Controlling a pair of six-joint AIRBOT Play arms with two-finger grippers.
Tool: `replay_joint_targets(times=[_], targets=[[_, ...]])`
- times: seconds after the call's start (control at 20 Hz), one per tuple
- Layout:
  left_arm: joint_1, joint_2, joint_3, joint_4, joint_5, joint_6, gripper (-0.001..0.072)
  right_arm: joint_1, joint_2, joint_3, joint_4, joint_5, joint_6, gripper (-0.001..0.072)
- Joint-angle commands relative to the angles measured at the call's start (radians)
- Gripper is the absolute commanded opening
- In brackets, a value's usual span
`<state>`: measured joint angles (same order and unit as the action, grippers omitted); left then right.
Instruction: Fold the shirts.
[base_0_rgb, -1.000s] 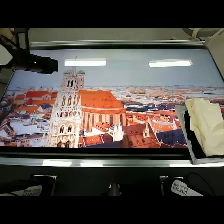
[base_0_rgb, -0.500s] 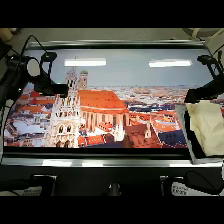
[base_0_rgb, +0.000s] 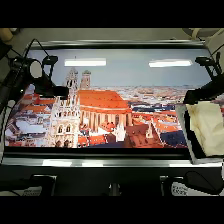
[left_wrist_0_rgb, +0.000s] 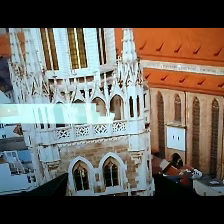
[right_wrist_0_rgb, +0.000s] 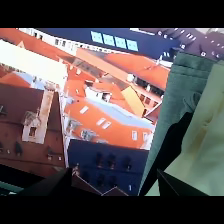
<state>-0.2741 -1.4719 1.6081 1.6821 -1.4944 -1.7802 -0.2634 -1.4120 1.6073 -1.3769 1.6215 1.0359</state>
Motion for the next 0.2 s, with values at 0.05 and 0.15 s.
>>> replay_joint_targets(times=[0.05, 0.15], targets=[[0.000, -0.001, -0.001, 0.000, -0.002, -0.001, 0.0639, 0.001, -0.001, 0.000, 0.000, 0.002, 0.000, 0.0562], [0.000, -0.001, -0.001, 0.000, -0.002, -0.001, 0.0639, 0.001, -0.001, 0.000, 0.000, 0.002, 0.000, 0.0562]])
